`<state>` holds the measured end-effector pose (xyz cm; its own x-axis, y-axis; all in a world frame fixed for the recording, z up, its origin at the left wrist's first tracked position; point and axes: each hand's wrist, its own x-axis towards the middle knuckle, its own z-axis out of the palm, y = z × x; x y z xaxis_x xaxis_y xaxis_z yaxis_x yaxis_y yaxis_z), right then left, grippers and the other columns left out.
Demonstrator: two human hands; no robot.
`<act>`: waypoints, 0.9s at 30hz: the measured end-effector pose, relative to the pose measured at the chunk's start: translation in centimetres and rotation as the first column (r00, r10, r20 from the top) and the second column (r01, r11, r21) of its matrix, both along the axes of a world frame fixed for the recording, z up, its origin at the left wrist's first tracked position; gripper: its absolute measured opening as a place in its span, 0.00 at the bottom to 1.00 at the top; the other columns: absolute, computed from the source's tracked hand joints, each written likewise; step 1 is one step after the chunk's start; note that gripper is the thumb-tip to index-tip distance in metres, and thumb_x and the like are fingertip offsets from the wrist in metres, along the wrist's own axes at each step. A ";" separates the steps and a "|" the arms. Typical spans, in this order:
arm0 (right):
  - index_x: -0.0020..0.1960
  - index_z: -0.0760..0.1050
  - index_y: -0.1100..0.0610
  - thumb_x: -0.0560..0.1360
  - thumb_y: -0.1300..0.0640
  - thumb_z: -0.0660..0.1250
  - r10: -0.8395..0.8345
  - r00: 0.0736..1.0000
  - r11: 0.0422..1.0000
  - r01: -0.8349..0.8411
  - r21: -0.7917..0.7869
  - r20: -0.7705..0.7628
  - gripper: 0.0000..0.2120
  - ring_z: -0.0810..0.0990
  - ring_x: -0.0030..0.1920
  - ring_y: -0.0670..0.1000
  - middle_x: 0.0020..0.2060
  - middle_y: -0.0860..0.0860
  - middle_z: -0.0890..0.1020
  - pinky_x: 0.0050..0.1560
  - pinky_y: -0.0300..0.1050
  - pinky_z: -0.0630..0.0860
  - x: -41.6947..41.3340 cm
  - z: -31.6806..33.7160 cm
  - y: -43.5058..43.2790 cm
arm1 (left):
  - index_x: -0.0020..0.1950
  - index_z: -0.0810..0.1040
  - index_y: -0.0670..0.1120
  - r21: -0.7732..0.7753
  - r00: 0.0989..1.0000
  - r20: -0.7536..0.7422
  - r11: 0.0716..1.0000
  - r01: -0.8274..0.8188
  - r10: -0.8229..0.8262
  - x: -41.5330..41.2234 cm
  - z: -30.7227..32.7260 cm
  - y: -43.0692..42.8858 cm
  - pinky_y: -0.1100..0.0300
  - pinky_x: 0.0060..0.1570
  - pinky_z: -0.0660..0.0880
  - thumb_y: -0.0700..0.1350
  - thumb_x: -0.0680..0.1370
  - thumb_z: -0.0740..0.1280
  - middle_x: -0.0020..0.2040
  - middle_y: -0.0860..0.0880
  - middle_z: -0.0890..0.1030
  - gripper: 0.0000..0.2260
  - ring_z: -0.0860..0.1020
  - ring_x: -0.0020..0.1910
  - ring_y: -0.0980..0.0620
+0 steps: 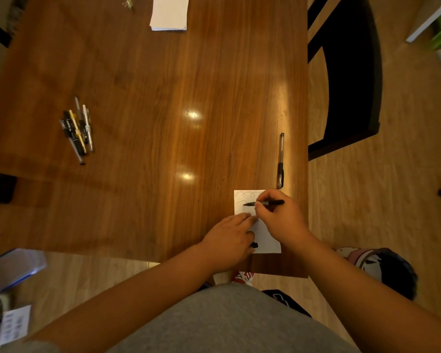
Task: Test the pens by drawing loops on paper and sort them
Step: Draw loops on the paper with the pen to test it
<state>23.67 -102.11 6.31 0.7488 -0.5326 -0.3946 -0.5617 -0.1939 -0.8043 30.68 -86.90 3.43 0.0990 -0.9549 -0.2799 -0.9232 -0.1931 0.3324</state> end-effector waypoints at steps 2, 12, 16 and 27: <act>0.47 0.75 0.49 0.77 0.58 0.69 0.002 1.000 1.000 -0.002 0.015 -0.001 0.05 0.75 0.44 0.37 0.46 0.39 0.76 0.32 0.21 0.70 0.3 0.0 -0.1 | 0.65 0.76 0.45 0.013 1.000 0.004 1.000 0.005 -0.005 0.1 0.2 -0.1 0.48 0.71 0.59 0.56 0.82 0.57 0.76 0.43 0.61 0.20 0.58 0.75 0.44; 0.45 0.73 0.47 0.78 0.57 0.68 -0.043 0.999 0.999 0.043 0.016 0.015 0.07 0.78 0.45 0.41 0.43 0.39 0.78 0.35 0.31 0.75 0.4 0.4 -1.2 | 0.65 0.75 0.45 0.060 0.999 0.019 0.998 0.034 -0.036 0.1 0.6 -0.7 0.46 0.69 0.62 0.56 0.82 0.57 0.77 0.43 0.58 0.20 0.59 0.74 0.42; 0.47 0.75 0.50 0.78 0.57 0.68 -0.058 0.998 0.998 0.057 0.019 0.007 0.03 0.78 0.46 0.42 0.46 0.41 0.78 0.39 0.33 0.77 -0.2 0.2 -1.6 | 0.64 0.76 0.44 0.040 1.000 0.017 0.999 0.021 -0.021 -0.1 0.5 -0.8 0.47 0.71 0.59 0.55 0.81 0.58 0.77 0.42 0.59 0.20 0.57 0.75 0.42; 0.48 0.75 0.50 0.77 0.58 0.68 -0.063 0.998 0.998 0.063 -0.016 0.002 0.04 0.77 0.45 0.42 0.47 0.42 0.78 0.36 0.30 0.74 -1.5 0.1 -1.7 | 0.63 0.77 0.44 0.003 1.000 -0.012 1.000 -0.008 0.008 -0.4 0.2 -0.9 0.48 0.69 0.63 0.55 0.81 0.60 0.77 0.43 0.60 0.19 0.59 0.74 0.44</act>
<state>22.16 -103.83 6.43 0.7139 -0.5853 -0.3843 -0.5720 -0.1708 -0.8023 30.31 -87.80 3.65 0.1028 -0.9533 -0.2840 -0.9177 -0.2011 0.3427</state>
